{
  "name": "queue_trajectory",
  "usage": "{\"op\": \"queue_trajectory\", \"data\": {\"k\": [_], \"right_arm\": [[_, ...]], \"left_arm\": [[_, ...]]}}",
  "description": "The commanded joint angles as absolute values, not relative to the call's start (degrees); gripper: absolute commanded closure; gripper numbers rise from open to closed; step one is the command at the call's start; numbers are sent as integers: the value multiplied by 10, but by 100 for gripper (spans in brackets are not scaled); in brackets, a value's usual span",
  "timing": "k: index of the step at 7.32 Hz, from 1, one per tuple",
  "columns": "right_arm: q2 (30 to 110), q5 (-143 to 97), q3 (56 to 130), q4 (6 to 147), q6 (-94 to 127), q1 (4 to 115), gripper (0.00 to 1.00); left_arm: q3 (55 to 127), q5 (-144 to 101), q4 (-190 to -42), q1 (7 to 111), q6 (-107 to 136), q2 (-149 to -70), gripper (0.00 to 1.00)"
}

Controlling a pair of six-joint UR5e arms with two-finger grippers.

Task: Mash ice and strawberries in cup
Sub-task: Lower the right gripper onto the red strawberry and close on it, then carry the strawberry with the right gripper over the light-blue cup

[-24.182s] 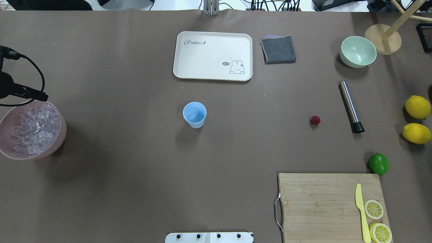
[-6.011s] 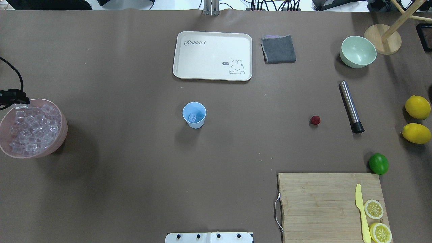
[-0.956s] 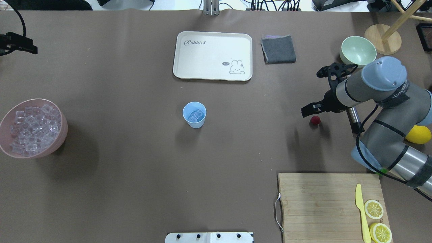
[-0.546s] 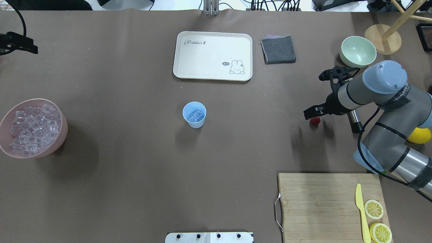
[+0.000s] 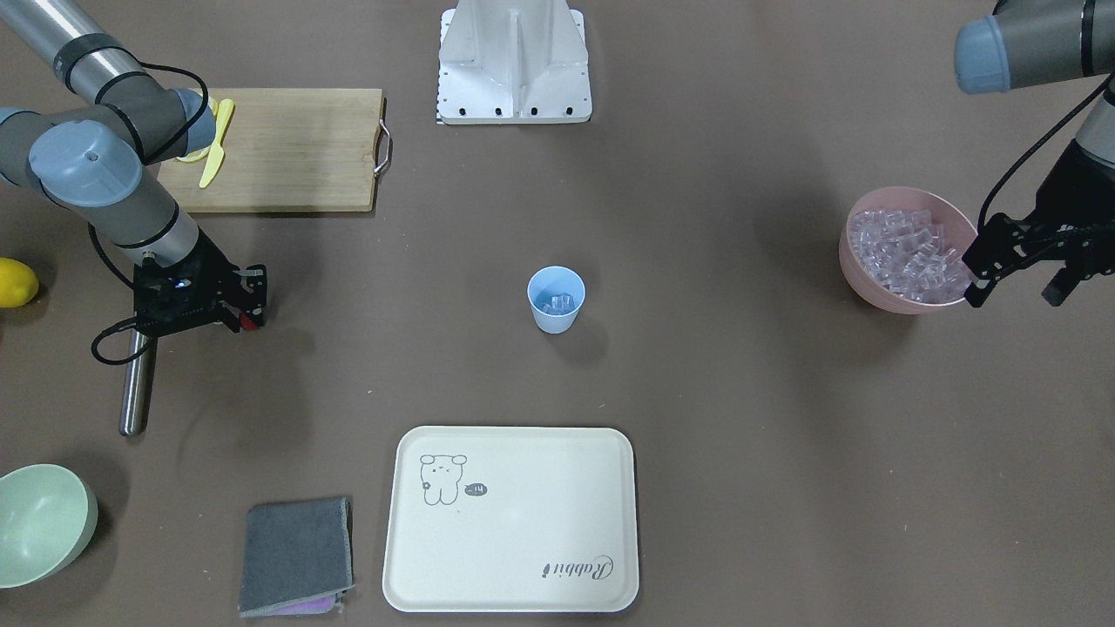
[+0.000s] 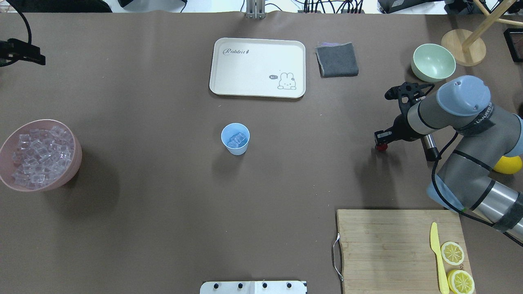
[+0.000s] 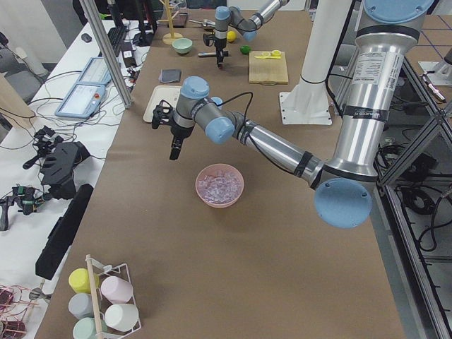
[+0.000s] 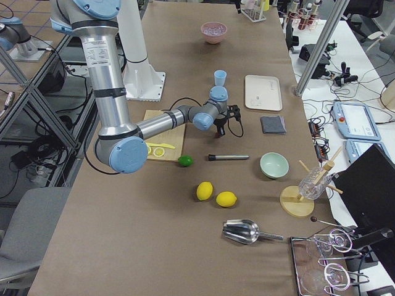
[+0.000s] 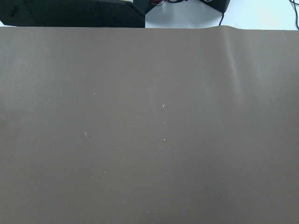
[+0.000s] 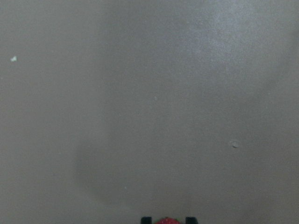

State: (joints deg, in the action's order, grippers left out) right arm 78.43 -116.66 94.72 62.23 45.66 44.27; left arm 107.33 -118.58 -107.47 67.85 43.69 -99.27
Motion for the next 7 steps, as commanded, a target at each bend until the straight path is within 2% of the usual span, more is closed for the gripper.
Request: {"op": "queue_trajectory", "data": {"k": [1,5,7], "right_arm": [[771,-1160,954,626,454,444,100],[604,-1151,955,690,461,477,100],[513,-1079,955,687,571,414,100]], "left_arm": [[1069,-1186,-1075,679,437,-992,3],[1060,-1186,-1074,682,444,-989,3],[1039,-1186,-1081,682,446,-994,3]]}}
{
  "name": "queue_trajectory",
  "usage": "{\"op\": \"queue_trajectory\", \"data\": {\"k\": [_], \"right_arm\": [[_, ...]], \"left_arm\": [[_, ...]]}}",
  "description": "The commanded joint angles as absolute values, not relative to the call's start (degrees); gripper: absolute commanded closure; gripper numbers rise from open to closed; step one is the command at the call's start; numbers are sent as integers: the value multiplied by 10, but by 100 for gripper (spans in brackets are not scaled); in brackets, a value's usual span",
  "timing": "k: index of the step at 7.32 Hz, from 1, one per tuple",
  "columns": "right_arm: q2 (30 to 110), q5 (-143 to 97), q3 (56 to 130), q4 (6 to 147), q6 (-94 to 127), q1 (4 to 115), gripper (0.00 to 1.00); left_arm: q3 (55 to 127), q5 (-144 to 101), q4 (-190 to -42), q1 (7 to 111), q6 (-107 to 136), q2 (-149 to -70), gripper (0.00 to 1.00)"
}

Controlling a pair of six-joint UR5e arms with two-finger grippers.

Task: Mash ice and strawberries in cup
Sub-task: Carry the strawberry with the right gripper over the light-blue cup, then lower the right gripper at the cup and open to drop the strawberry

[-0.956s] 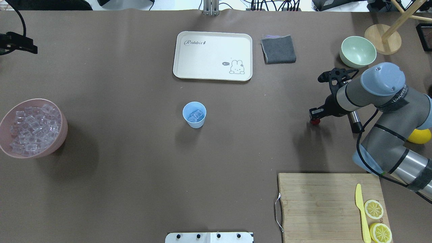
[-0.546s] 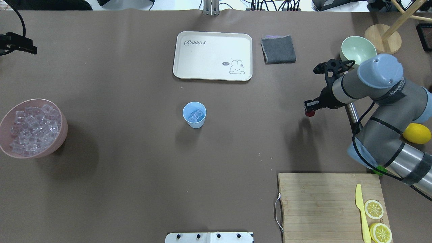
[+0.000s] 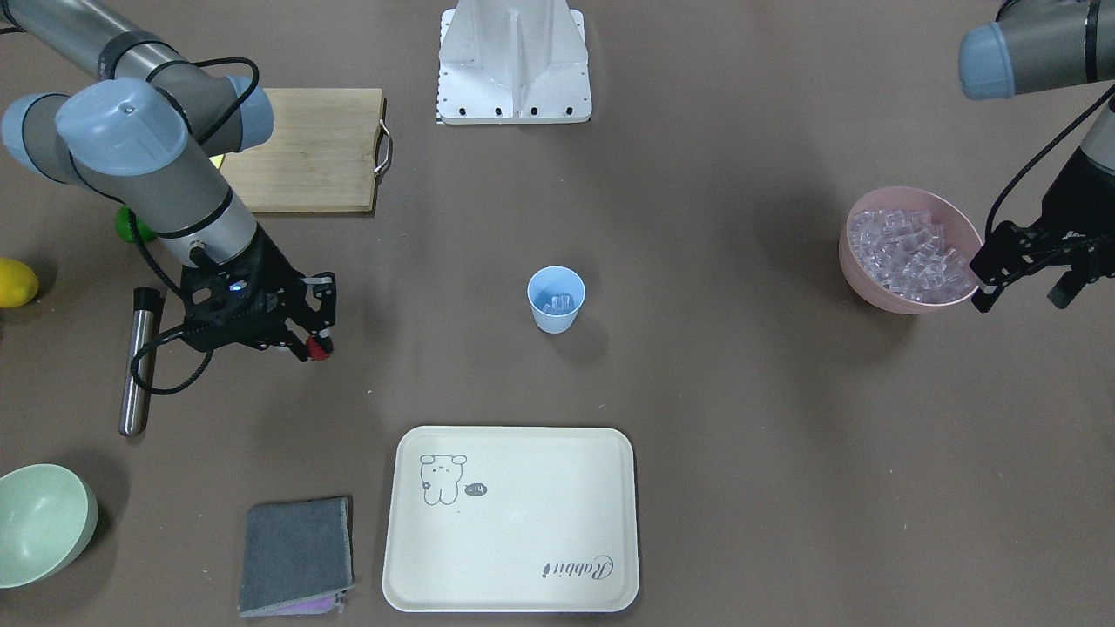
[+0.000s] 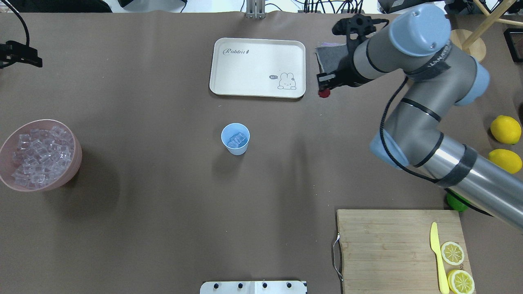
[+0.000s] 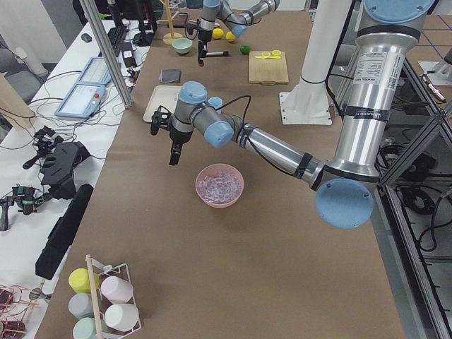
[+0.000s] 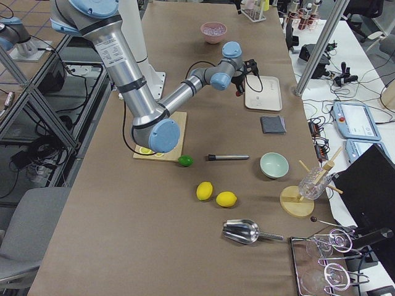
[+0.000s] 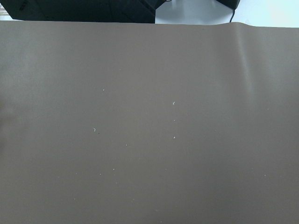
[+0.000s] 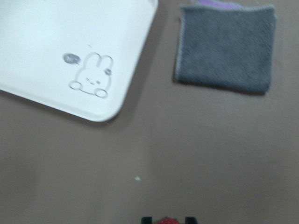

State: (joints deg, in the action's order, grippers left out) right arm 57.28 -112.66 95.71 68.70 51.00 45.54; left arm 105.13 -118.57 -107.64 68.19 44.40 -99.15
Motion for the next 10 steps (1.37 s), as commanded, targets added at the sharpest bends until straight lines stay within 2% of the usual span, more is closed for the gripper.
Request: {"op": "queue_trajectory", "data": {"k": [1,4,7,10], "right_arm": [[491,-1018,955,685,576,367,100],[478,-911,936,660,577,280,100],[442,-885,833,593,577,267,100],[442,-881,823,576,579,260,100]], "left_arm": [[1035,-1186,-1081,682,446,-994,3],[1024,-1184,-1082,682,444,-995,3],[1010,-1182,-1082,683,443,-998,3],[1003,-1182,-1083,683,443,-1007,3]]}}
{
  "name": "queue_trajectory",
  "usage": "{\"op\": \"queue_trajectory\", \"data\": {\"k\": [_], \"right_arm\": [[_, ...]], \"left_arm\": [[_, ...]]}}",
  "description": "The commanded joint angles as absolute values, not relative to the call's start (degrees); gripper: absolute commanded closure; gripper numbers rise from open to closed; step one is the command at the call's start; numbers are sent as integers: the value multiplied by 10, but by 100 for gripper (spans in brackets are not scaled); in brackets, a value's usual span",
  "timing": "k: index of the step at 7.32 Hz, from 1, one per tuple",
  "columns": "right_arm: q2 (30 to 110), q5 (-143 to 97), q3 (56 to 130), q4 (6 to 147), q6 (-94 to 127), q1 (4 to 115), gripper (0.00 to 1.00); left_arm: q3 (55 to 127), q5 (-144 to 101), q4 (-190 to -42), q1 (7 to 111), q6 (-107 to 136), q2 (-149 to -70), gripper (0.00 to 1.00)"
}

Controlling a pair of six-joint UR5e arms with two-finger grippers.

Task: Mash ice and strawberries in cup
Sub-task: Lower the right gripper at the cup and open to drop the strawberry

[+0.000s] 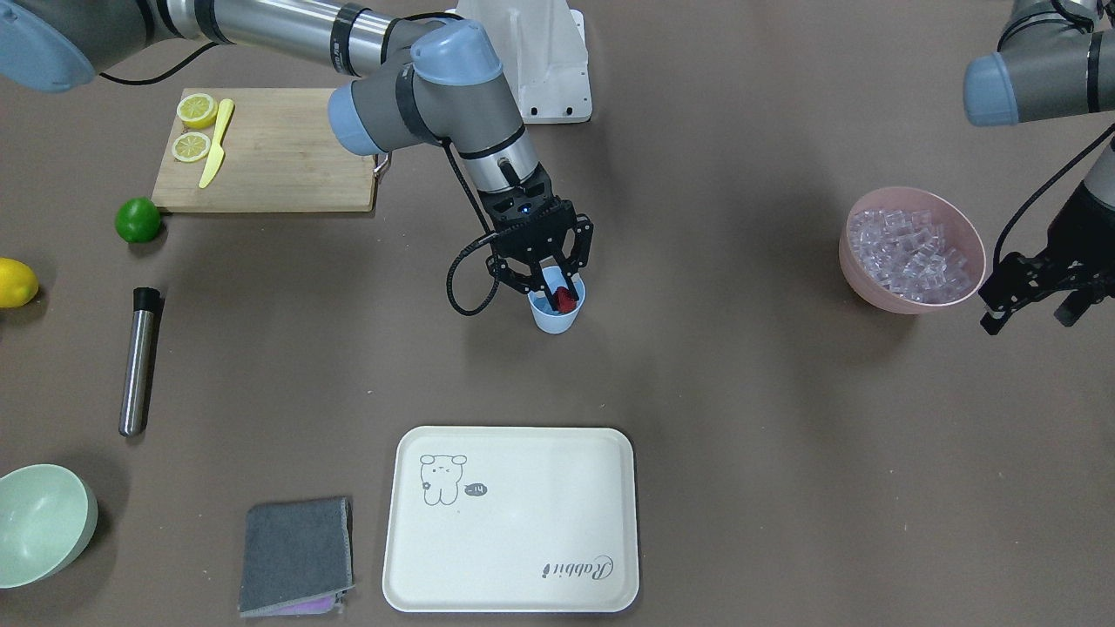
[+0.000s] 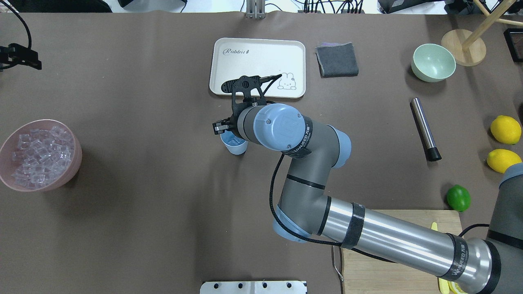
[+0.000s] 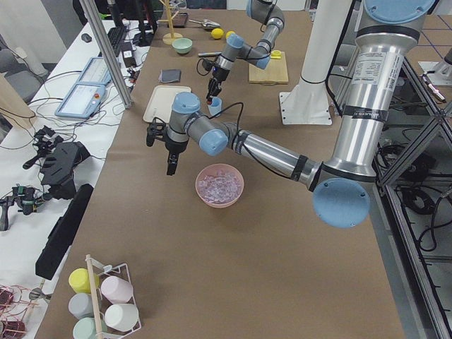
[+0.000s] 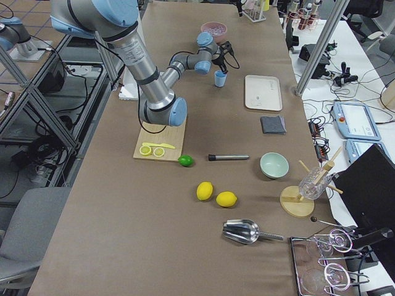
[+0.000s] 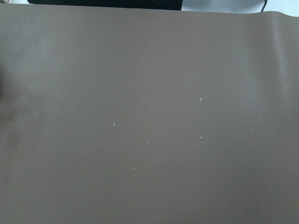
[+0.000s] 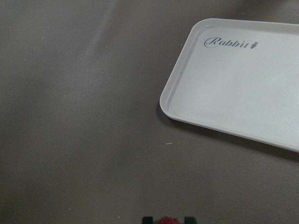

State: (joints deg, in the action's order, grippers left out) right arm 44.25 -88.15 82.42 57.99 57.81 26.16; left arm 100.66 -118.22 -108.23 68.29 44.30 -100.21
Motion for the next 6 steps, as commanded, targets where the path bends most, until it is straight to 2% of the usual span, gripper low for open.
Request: {"op": "queue_trajectory", "data": {"k": [1,6], "right_arm": [[443,-884,829,577,578,261,100],[450,-888,835,581,578,261,100]], "left_arm": [[997,-1182,-1083,683,443,-1012,3],[988,-1182,-1082,682,443,-1026,3]]}}
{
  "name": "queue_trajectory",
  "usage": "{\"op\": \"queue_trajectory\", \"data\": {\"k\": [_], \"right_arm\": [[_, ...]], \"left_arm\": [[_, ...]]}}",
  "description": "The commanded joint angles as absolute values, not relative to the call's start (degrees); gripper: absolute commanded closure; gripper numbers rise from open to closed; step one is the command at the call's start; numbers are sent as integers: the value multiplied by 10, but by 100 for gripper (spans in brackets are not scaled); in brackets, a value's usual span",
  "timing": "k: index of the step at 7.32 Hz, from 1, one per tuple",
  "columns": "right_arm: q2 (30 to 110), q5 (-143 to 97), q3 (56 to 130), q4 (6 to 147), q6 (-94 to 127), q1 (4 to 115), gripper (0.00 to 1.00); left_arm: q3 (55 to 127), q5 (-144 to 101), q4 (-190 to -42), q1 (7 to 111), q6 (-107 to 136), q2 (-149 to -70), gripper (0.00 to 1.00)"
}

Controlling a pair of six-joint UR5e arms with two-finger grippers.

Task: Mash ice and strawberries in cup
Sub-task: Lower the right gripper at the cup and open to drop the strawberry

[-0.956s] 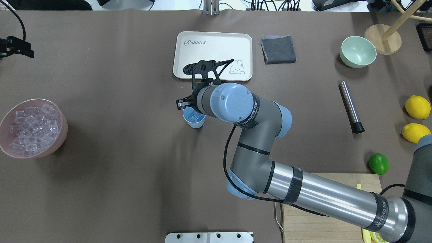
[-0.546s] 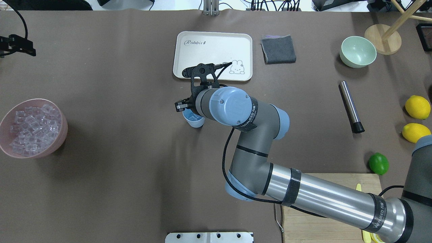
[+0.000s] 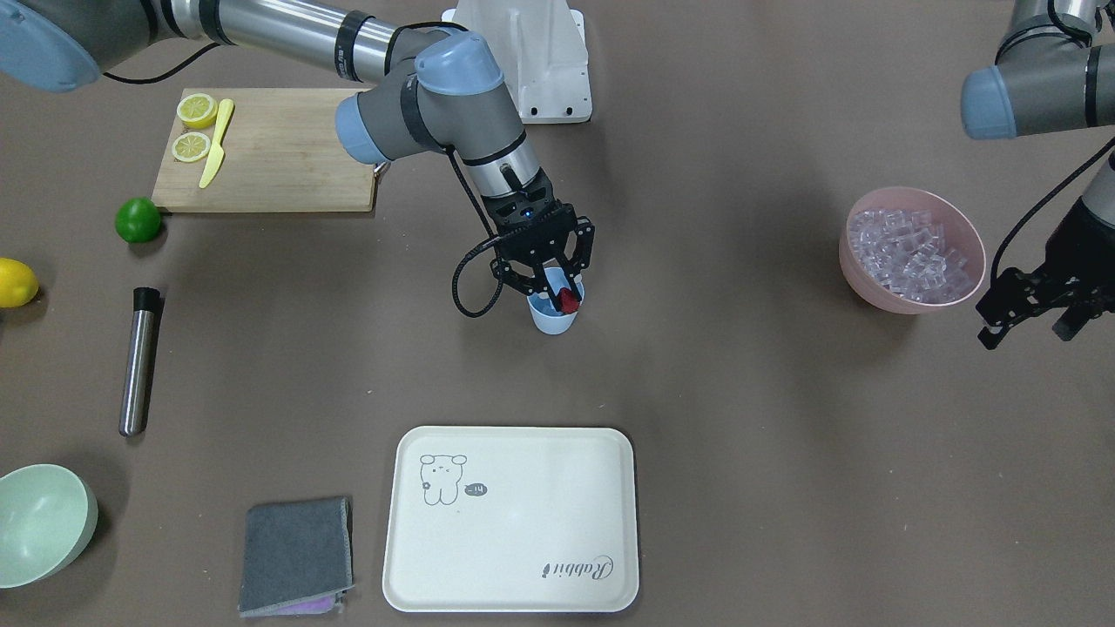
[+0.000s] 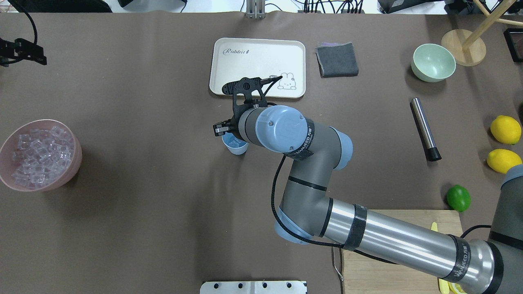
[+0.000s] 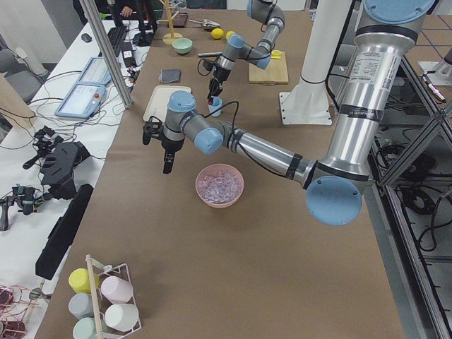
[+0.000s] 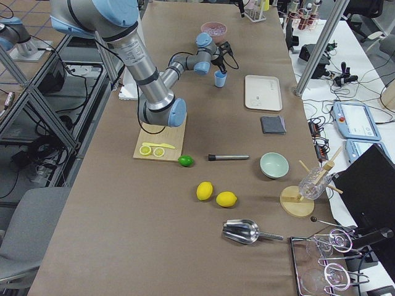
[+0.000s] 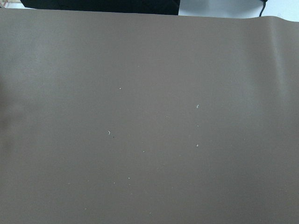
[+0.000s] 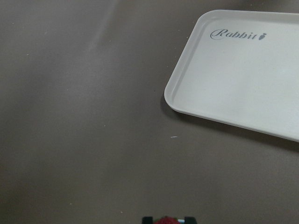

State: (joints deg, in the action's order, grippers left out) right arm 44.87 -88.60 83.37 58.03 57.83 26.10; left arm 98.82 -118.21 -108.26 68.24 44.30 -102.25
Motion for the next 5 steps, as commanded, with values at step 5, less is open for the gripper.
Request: {"op": "queue_trajectory", "data": {"k": [5], "right_arm": [[461,-889,870,623,579,258,74]], "left_arm": [[985,-1181,-1083,682,443,-1027,3]]}}
